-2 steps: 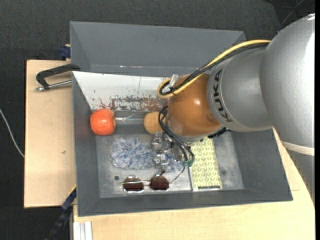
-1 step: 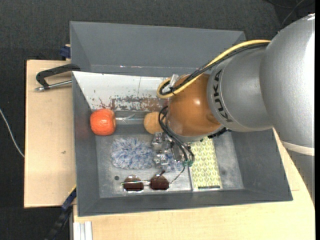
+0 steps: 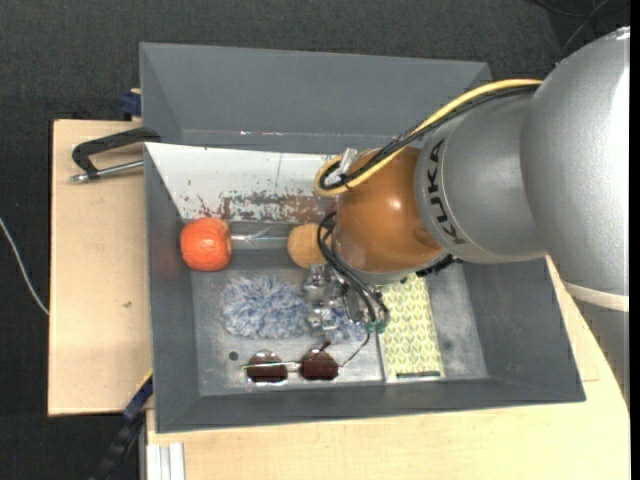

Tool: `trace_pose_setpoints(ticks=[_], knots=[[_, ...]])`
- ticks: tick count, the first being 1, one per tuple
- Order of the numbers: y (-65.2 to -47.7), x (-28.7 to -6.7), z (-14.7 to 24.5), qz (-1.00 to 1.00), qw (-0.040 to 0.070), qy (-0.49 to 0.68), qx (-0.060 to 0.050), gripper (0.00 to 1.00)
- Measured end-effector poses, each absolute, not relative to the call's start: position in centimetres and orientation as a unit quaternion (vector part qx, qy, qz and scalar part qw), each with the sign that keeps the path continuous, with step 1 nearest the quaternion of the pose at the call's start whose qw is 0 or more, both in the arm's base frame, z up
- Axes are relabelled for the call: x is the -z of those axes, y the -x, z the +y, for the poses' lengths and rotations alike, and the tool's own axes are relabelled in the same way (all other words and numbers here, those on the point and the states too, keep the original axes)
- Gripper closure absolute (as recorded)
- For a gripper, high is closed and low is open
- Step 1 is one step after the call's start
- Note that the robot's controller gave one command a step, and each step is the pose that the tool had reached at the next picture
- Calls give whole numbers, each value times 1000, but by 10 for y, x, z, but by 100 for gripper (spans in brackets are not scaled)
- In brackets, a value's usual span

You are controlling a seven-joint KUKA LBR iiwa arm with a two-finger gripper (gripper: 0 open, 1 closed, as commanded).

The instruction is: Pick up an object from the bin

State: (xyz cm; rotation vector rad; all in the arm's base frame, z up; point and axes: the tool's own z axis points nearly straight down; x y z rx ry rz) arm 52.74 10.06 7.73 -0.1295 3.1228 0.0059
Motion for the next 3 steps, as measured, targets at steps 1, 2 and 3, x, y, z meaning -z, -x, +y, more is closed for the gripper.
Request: trace_pose_setpoints(ticks=[1,2,3], knots=[[-520,-112,121,1000,5,5,-1,100],[-524,-181,126,1000,2,9,-1,100],[-529,-195,132,1000,4,14,-1,100]])
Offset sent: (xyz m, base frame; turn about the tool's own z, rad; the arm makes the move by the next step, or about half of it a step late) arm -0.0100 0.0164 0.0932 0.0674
